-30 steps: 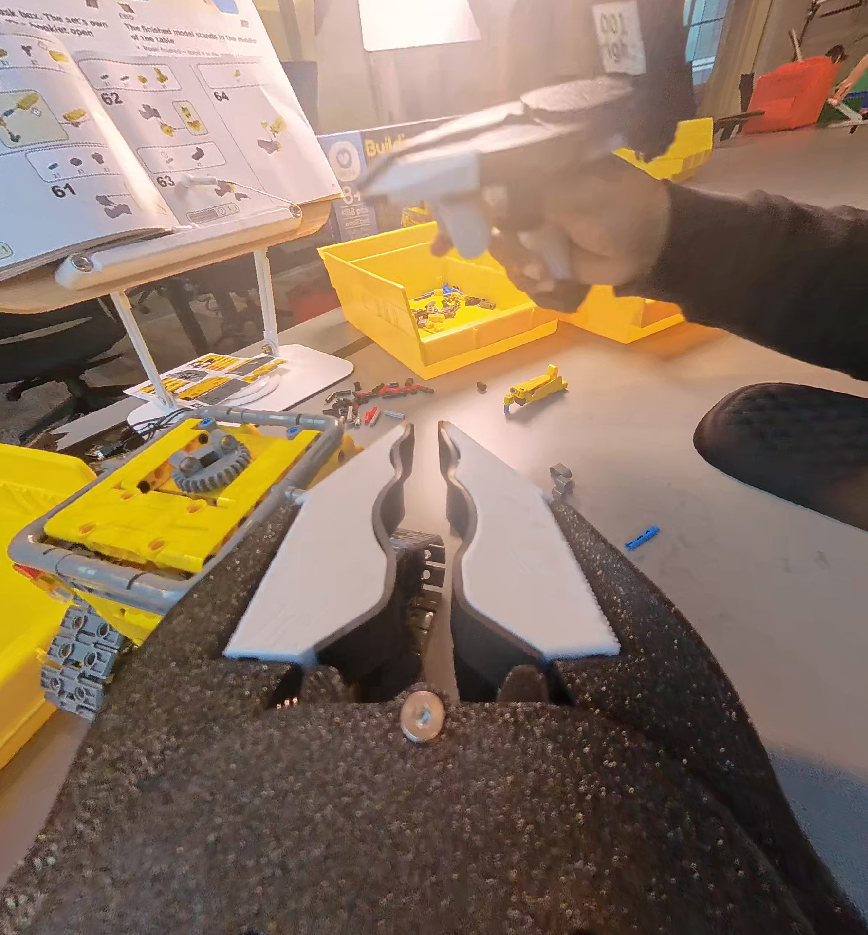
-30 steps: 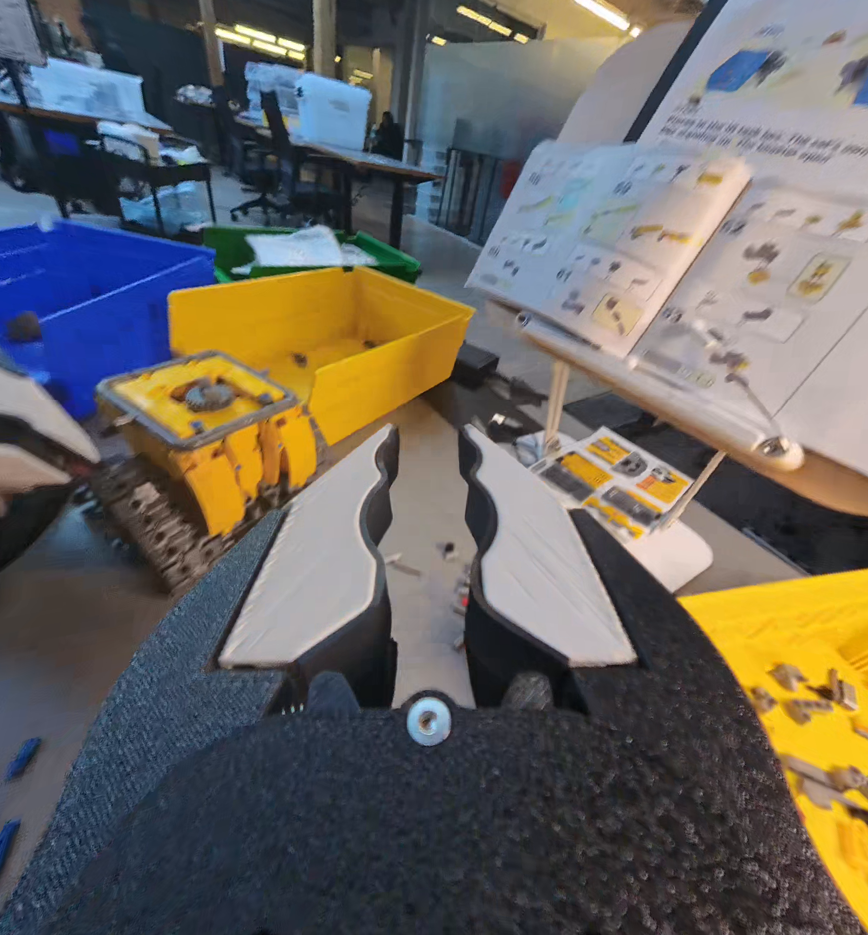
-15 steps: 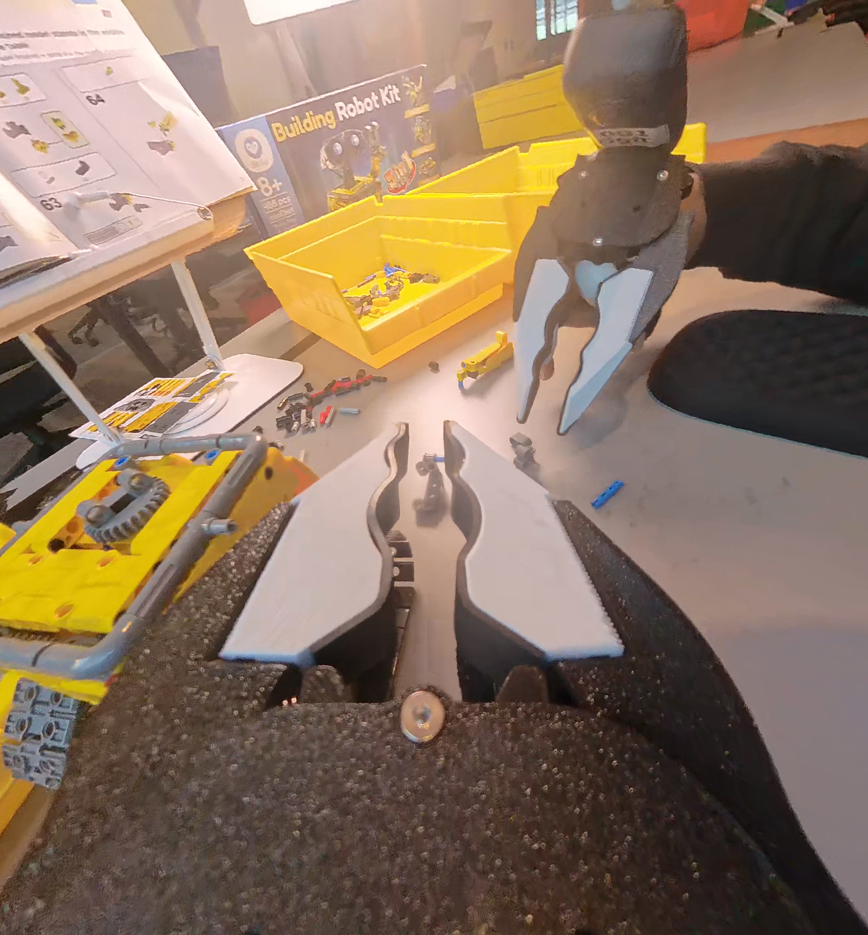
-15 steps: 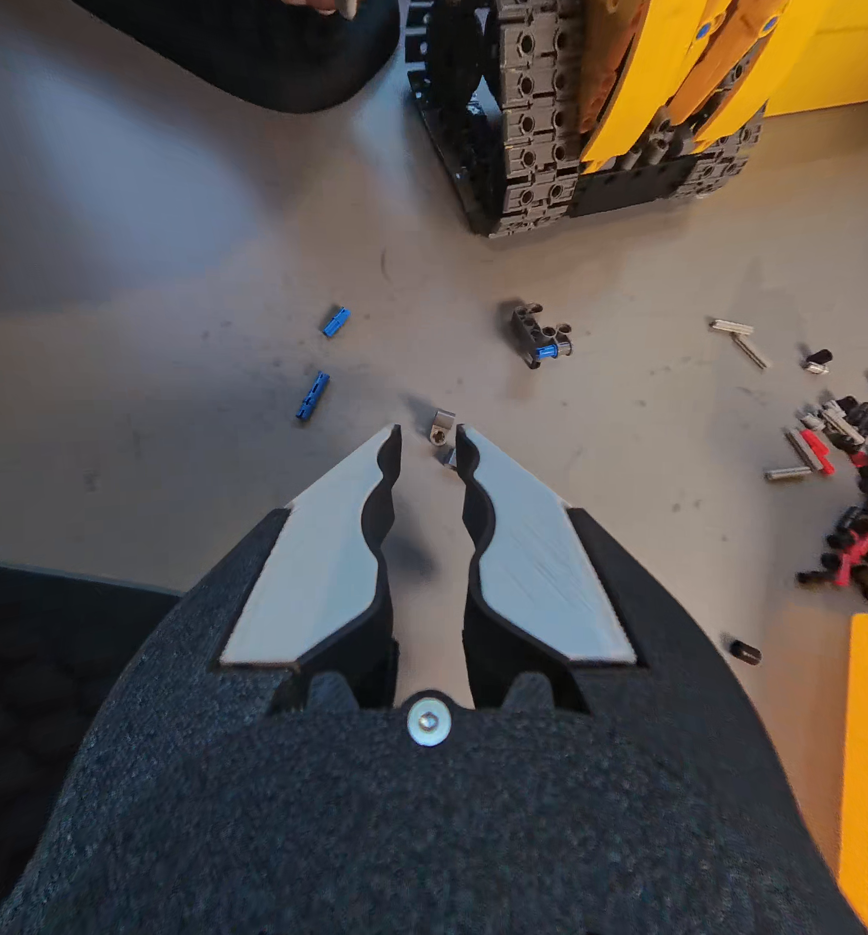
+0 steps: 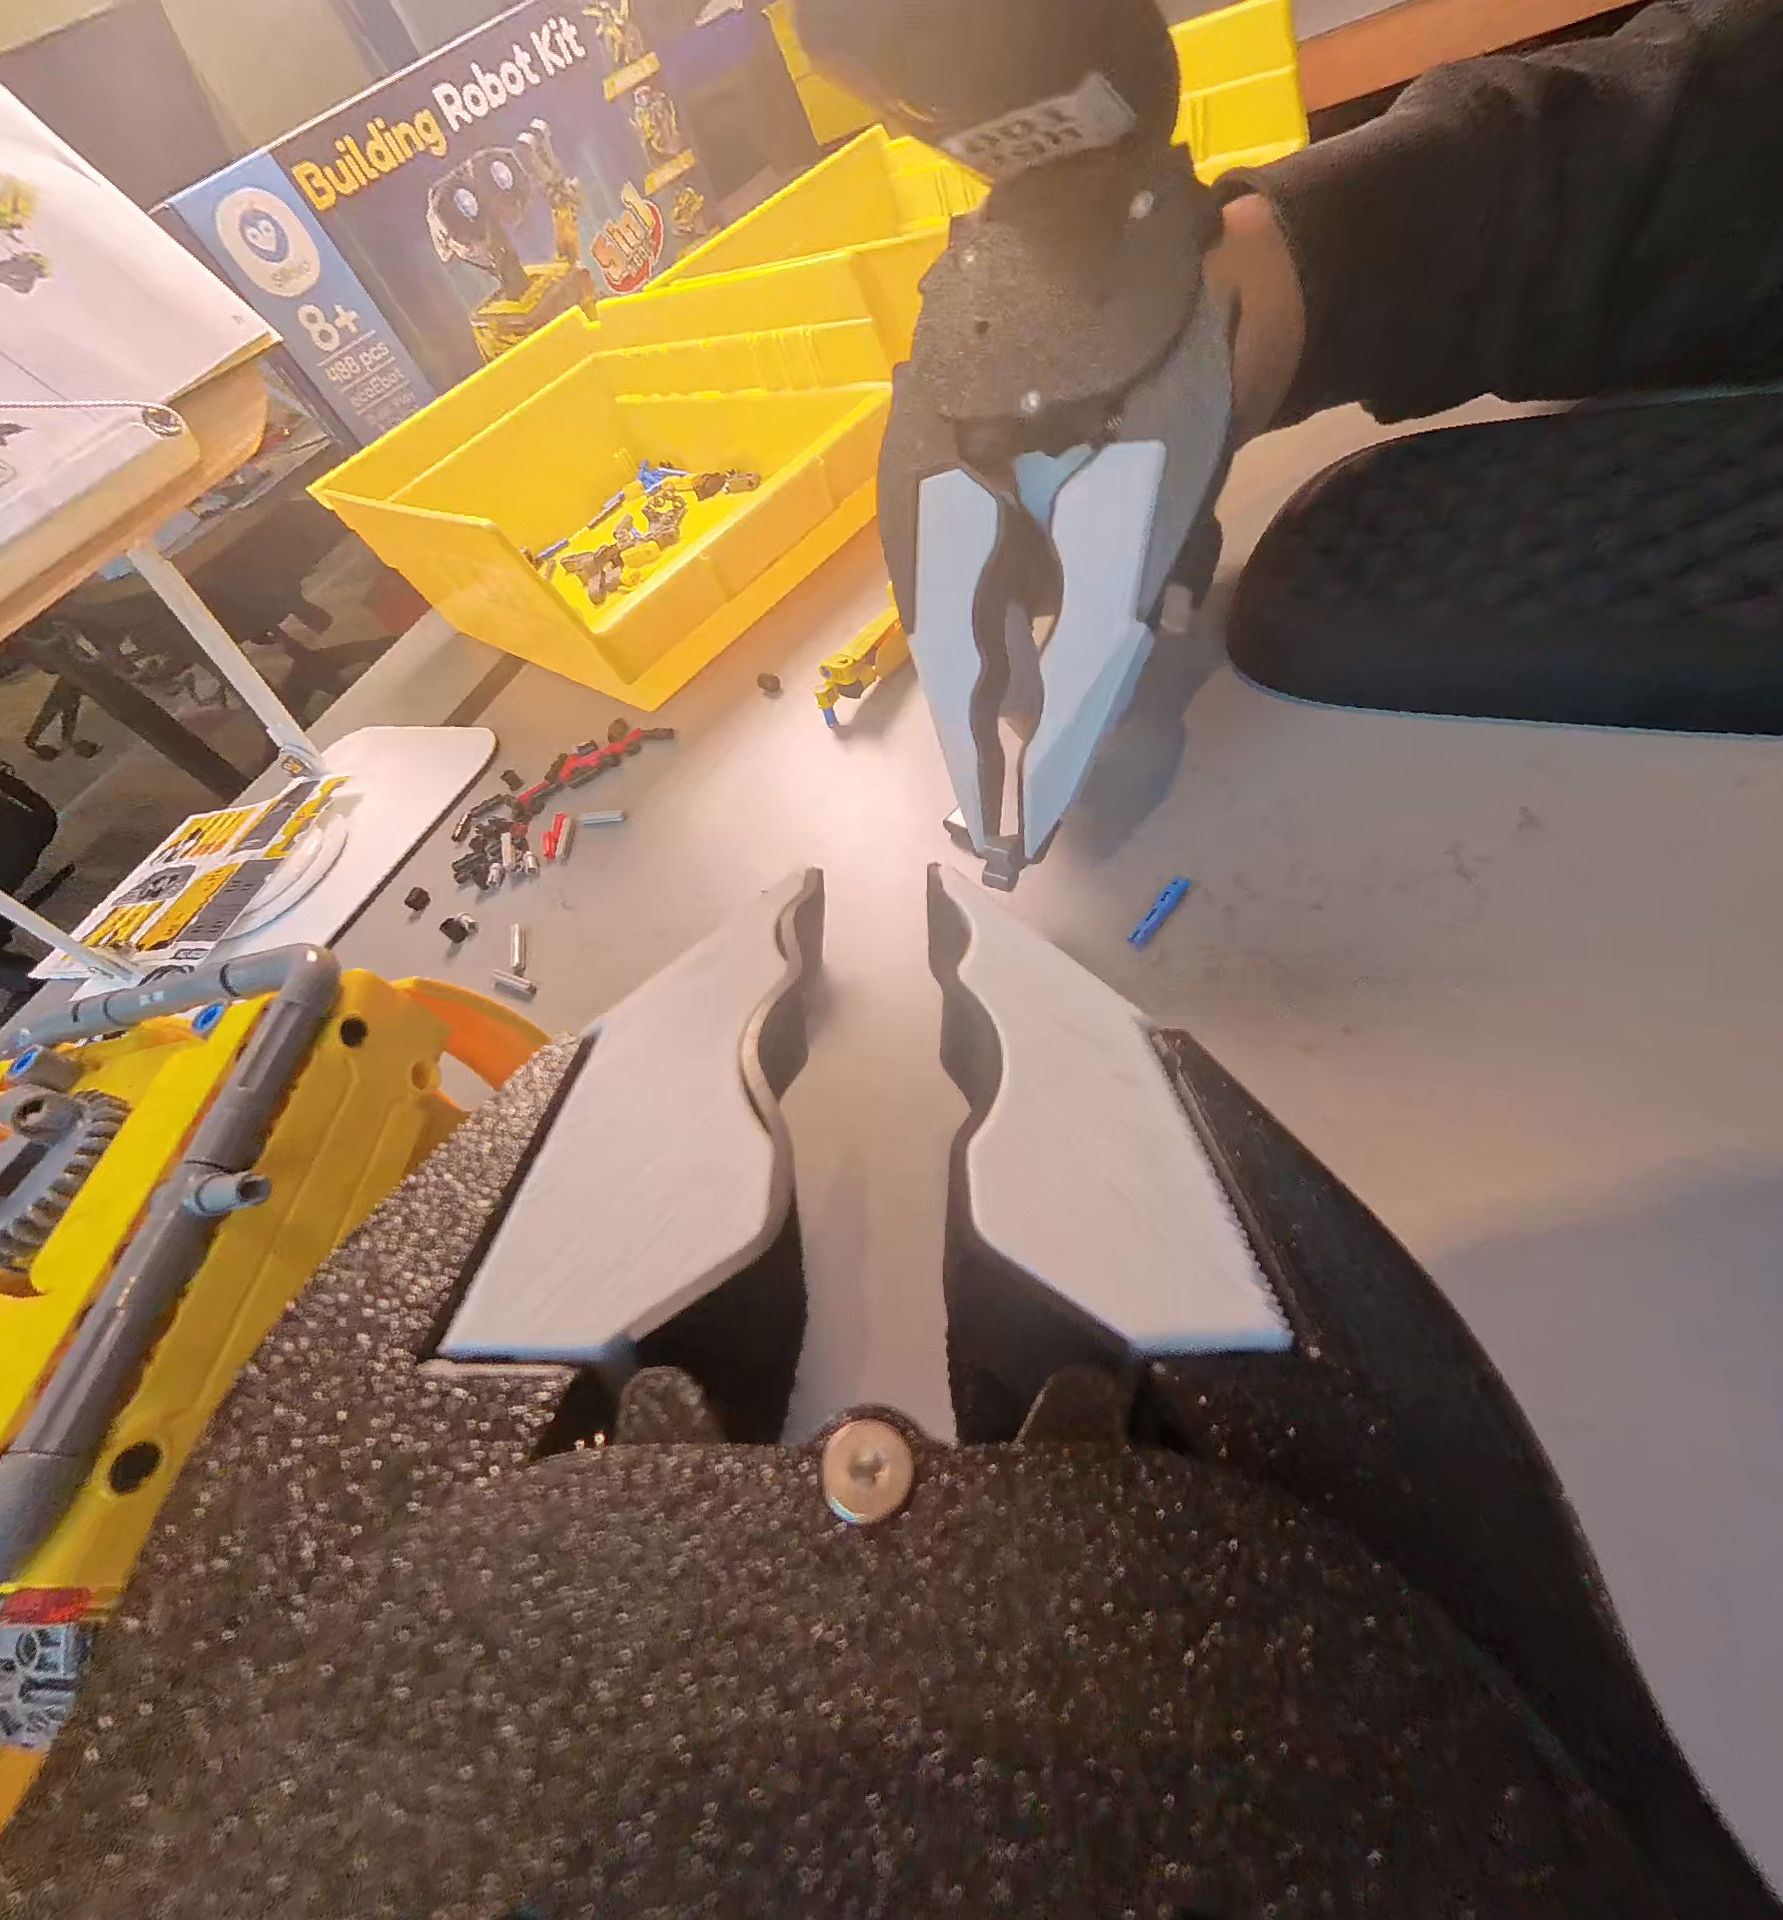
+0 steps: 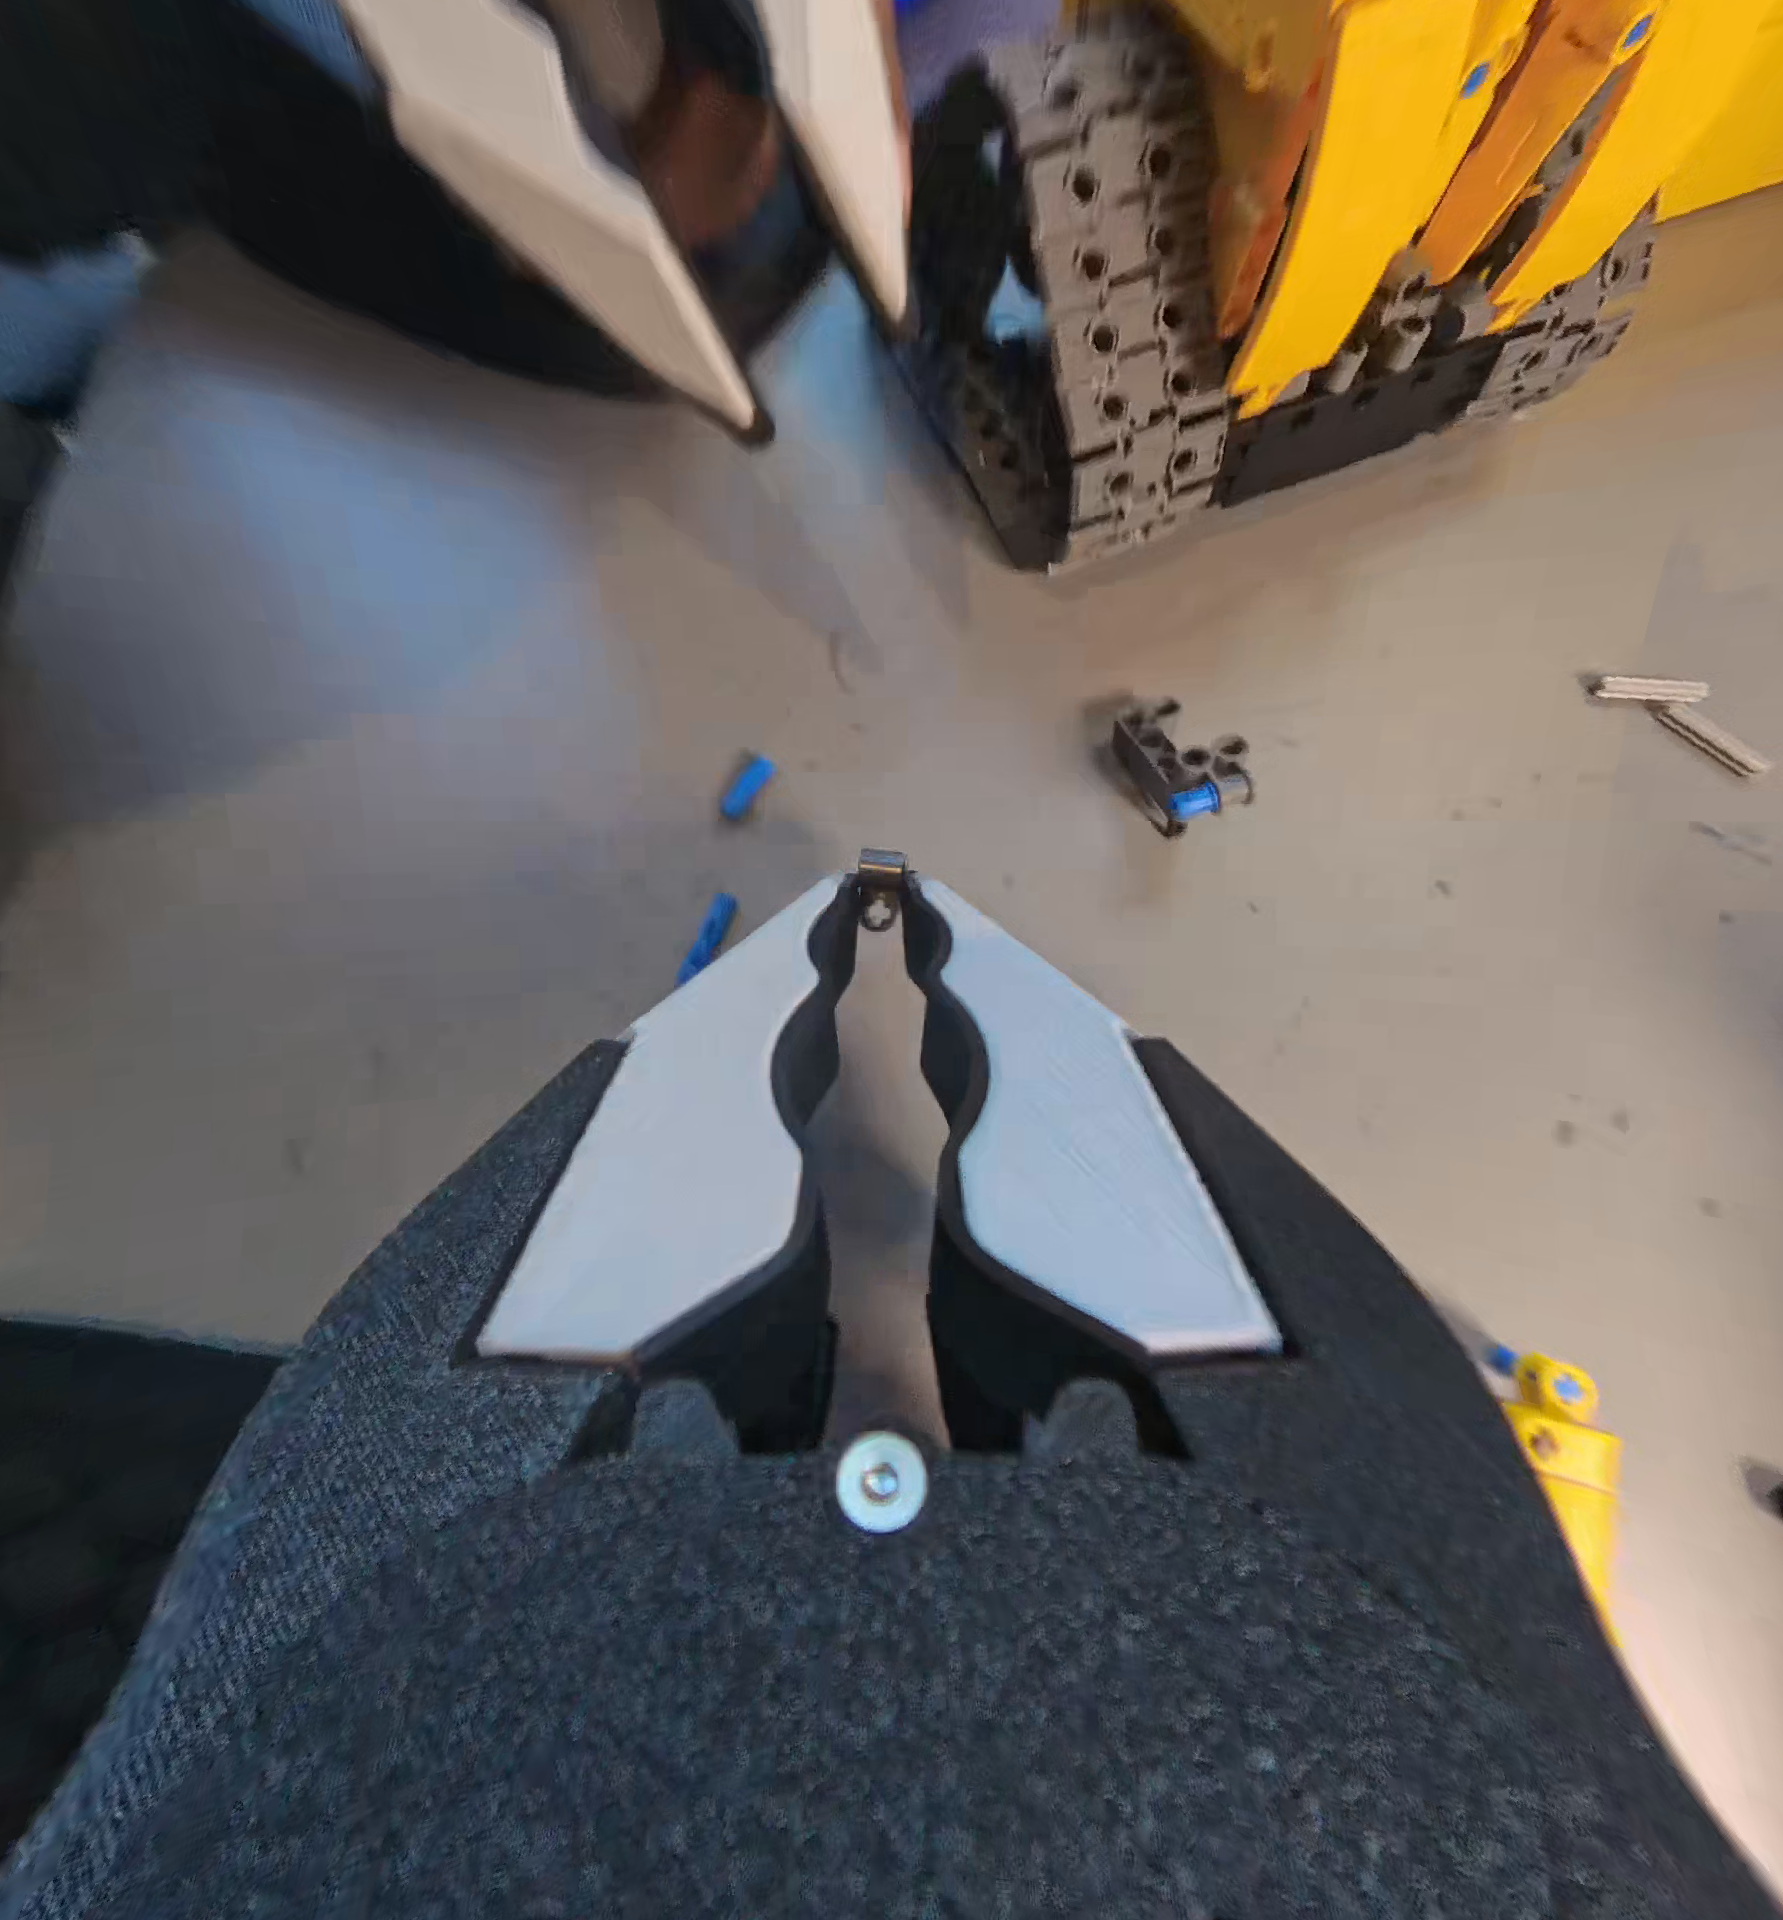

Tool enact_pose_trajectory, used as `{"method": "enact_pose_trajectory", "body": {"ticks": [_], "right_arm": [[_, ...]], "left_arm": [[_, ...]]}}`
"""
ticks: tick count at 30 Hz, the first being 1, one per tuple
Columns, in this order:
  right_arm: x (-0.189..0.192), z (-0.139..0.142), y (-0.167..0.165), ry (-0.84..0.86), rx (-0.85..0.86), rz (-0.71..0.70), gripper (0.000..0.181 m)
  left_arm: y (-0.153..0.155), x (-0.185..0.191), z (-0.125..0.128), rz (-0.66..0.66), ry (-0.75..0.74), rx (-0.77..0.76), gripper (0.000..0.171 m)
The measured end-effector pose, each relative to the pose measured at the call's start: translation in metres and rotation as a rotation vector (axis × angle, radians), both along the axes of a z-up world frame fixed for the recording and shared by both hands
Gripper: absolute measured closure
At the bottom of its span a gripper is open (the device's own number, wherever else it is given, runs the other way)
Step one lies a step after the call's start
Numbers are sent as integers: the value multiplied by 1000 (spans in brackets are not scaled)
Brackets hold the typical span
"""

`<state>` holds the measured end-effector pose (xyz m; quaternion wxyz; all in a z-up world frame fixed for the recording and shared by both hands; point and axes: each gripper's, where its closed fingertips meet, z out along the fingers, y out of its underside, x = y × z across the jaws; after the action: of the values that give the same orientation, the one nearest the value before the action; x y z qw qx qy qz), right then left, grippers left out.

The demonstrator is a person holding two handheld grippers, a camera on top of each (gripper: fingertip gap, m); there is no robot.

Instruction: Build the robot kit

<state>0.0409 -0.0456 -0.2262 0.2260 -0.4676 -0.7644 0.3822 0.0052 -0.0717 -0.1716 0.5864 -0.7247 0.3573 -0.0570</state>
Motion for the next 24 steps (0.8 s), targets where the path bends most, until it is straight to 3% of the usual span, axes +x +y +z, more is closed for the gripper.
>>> {"method": "enact_pose_trajectory", "body": {"ticks": [9, 14, 19, 21, 24], "right_arm": [[-21, 70, -45, 80, -785, -35, 173], [-21, 82, -55, 57, -956, 1, 173], [-19, 74, -47, 41, -885, -19, 169], [-11, 60, -39, 11, -709, -6, 161], [0, 32, -19, -32, -354, -24, 161]], "left_arm": [[-15, 24, 16, -104, 28, 143, 136], [-13, 23, 16, -83, 76, 172, 153], [-12, 22, 10, -78, 81, 123, 159], [-13, 22, 1, -98, 77, 59, 158], [-19, 24, -33, -154, 159, -137, 158]]}}
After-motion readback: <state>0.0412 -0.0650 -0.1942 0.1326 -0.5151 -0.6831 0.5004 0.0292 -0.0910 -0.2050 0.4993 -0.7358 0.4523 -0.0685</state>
